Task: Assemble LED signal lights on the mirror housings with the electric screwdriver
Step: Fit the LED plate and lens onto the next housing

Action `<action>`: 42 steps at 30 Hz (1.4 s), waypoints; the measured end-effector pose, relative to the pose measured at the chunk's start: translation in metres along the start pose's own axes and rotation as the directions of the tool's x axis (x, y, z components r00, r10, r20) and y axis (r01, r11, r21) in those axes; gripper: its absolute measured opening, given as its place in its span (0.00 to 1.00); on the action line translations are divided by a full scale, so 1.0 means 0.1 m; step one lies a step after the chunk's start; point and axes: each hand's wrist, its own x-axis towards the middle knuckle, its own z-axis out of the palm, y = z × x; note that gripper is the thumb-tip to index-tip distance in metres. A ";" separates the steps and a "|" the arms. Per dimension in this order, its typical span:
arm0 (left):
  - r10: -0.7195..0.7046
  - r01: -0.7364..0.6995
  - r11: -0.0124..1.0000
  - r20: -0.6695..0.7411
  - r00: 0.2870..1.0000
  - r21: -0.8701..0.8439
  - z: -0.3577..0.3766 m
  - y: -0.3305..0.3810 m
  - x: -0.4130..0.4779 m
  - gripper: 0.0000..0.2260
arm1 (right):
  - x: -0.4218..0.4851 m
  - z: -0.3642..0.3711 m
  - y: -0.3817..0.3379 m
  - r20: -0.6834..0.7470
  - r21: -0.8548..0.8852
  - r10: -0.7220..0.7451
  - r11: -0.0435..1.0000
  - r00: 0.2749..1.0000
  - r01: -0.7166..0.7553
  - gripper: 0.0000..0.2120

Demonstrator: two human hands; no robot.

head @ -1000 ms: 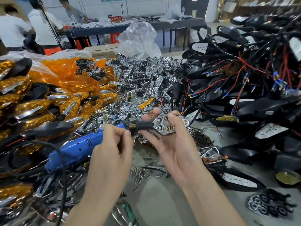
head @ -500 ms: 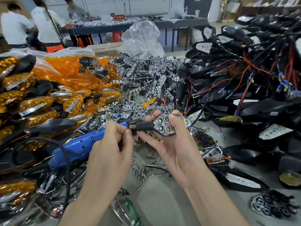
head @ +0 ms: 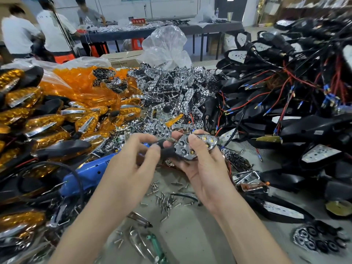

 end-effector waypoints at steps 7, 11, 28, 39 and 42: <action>-0.065 0.023 0.990 0.305 0.950 0.140 0.04 0.12 0.33 0.14 | -0.02 -0.01 -0.04 0.010 -0.088 0.012 0.996 1.000 -0.012 0.08; -0.094 0.090 0.996 0.365 0.926 0.028 0.08 0.12 0.41 0.13 | 0.01 -0.01 -0.02 0.019 -0.156 -0.030 0.987 0.999 0.032 0.14; -0.081 0.088 0.996 0.235 0.969 -0.020 0.39 0.01 0.31 0.07 | 0.08 -0.09 0.10 -0.264 -0.187 0.019 0.980 0.964 -0.070 0.23; -0.063 0.085 0.989 0.175 0.983 -0.118 0.41 -0.08 0.26 0.07 | 0.11 -0.06 0.10 -0.169 -0.362 -0.134 0.930 0.977 0.065 0.14; -0.057 0.072 0.992 0.130 0.990 -0.107 0.47 -0.09 0.22 0.01 | 0.08 -0.07 0.12 -0.125 -0.570 -0.261 0.809 0.957 0.146 0.17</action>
